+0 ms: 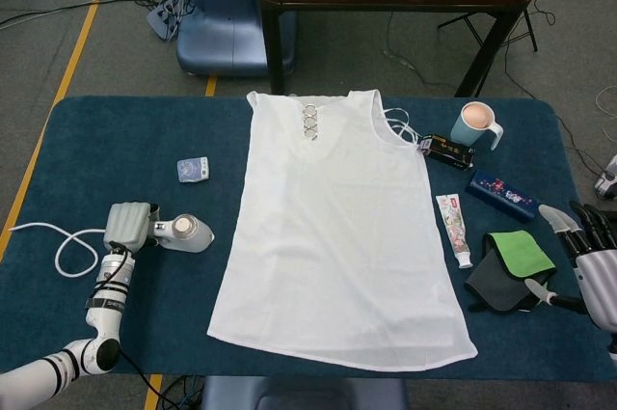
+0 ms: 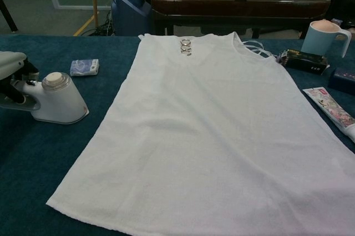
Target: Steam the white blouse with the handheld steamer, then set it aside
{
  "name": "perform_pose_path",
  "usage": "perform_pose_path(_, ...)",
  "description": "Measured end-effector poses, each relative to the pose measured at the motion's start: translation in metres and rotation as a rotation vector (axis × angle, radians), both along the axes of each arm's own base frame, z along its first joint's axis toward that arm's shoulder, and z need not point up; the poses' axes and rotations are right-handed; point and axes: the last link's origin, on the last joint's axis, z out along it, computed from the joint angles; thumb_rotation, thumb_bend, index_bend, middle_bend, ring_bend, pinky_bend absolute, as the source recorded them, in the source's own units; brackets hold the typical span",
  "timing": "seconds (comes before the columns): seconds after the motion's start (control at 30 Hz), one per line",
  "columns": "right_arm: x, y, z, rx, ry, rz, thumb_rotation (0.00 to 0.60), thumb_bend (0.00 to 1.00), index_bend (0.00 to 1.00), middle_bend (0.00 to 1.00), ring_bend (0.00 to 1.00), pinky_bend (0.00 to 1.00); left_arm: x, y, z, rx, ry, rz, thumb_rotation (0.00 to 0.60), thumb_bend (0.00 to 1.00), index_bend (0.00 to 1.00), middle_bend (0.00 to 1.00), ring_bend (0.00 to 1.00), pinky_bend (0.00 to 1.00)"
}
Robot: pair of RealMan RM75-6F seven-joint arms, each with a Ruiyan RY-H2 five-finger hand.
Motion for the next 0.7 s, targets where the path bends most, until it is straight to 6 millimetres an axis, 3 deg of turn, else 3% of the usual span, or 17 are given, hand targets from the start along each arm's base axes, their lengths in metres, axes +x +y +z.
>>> perform_pose_path(0.27, 0.002, 0.000, -0.001, 0.001, 0.001, 0.000, 0.600, 0.13, 0.01, 0.17, 0.01, 0.00, -0.004, 0.001, -0.003, -0.028, -0.020, -0.007, 0.600, 0.25, 0.81, 0.78, 0.62, 0.64)
perform_pose_path(0.7, 0.004, 0.000, -0.002, 0.002, 0.003, 0.001, 0.600, 0.11, 0.01, 0.17, 0.01, 0.00, -0.009, 0.011, 0.001, -0.090, -0.155, -0.062, 0.600, 0.25, 0.86, 0.85, 0.70, 0.78)
